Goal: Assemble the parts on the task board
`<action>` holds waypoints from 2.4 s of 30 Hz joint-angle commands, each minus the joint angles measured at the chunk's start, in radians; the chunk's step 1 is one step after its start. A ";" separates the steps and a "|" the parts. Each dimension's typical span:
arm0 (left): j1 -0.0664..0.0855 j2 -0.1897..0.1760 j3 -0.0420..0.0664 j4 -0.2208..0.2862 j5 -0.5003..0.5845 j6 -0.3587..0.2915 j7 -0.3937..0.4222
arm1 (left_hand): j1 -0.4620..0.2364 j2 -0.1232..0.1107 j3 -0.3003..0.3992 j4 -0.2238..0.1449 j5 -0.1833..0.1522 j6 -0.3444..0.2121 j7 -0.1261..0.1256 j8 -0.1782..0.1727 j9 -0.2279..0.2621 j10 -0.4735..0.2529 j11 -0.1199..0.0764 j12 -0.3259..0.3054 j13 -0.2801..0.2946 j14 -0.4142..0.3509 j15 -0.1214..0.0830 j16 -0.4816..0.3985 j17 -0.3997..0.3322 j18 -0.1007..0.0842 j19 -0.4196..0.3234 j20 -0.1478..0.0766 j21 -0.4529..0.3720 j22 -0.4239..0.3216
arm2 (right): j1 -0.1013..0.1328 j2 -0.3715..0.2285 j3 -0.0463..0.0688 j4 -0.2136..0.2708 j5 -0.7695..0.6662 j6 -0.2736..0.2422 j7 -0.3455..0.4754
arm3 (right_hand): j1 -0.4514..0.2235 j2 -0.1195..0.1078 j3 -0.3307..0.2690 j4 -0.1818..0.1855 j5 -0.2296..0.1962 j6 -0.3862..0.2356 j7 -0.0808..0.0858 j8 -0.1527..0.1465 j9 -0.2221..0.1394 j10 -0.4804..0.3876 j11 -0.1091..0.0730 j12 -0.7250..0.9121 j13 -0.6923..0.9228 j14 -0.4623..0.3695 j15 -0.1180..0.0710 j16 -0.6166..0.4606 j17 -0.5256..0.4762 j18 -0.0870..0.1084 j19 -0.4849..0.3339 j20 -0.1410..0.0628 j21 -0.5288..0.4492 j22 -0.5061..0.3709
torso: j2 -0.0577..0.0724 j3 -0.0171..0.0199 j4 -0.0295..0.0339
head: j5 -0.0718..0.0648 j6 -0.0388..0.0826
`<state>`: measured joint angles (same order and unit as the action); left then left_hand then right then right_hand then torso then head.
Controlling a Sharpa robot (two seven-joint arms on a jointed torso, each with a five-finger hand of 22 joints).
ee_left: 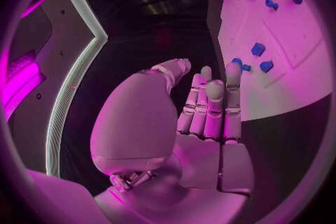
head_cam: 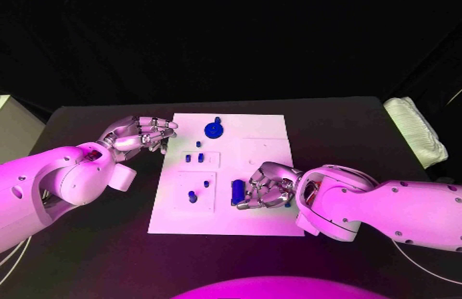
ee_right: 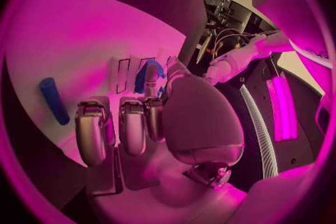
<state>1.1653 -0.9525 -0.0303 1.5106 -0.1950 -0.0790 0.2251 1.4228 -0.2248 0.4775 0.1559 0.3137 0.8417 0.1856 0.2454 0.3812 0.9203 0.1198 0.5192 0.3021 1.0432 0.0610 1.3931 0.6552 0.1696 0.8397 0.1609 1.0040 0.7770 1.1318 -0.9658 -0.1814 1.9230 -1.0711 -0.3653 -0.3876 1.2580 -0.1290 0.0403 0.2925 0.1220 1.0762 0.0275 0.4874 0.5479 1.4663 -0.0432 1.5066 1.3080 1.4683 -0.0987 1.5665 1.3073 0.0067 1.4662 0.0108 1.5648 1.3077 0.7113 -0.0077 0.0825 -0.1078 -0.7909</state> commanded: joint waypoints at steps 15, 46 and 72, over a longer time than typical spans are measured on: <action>0.000 0.001 0.001 0.002 -0.006 0.020 0.000 | 0.004 0.006 0.003 -0.003 0.003 -0.008 0.001 0.005 -0.002 -0.010 0.004 0.006 0.002 -0.002 0.000 0.007 -0.001 0.014 0.004 0.002 -0.004 0.001 | -0.001 0.020 0.000 -0.022 -0.024 -0.035 -0.019 | -0.030 0.032 0.001 -0.001 -0.014 0.008 -0.002 0.002 0.006 0.086 -0.001 0.006 0.235 0.103 -0.003 0.004 0.263 -0.007 0.105 -0.003 0.006 0.263 | 0.001 0.0003 0.0001 | 0.000 -0.003; 0.000 -0.001 0.001 0.004 -0.019 0.028 -0.009 | 0.005 0.006 0.003 -0.003 0.003 -0.007 0.001 0.006 -0.001 -0.012 0.004 0.009 0.003 -0.002 0.001 0.007 -0.001 0.014 0.004 0.002 -0.004 0.001 | -0.001 0.039 0.000 -0.052 -0.172 0.040 -0.089 | 0.071 0.037 0.077 -0.023 -0.004 0.000 -0.011 -0.005 0.012 0.087 -0.009 0.005 0.236 0.103 -0.010 0.004 0.263 -0.007 0.105 -0.009 0.006 0.263 | 0.000 0.0007 -0.0011 | 0.003 -0.009; 0.000 -0.004 0.000 0.003 -0.021 0.030 -0.012 | 0.005 0.006 0.003 -0.004 0.003 -0.006 0.001 0.007 -0.001 -0.013 0.004 0.010 0.004 -0.002 0.001 0.007 -0.002 0.014 0.004 0.002 -0.004 0.001 | -0.001 -0.006 0.000 -0.016 -0.096 -0.032 -0.025 | 0.028 0.002 0.094 -0.002 -0.017 0.006 -0.005 -0.008 0.014 0.086 -0.005 0.000 0.234 0.103 -0.007 0.004 0.263 -0.007 0.105 -0.008 0.006 0.263 | -0.001 0.0003 -0.0011 | 0.002 -0.010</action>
<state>1.1652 -0.9571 -0.0303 1.5117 -0.2136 -0.0667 0.2088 1.4228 -0.2248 0.4775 0.1559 0.3137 0.8417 0.1856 0.2493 0.3813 0.9169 0.1233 0.5254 0.3050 1.0432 0.0610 1.3971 0.6542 0.1696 0.8396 0.1609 1.0040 0.7770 1.1310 -0.9674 -0.1817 1.9028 -1.1900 -0.3616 -0.4510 1.2960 -0.1286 0.1354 0.2856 0.1098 1.0758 0.0206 0.4834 0.5599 1.4663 -0.0431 1.5066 1.3075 1.4645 -0.1022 1.5665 1.3081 0.0067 1.4662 0.0109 1.5648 1.3079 0.7110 -0.0073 0.0815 -0.1044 -0.8015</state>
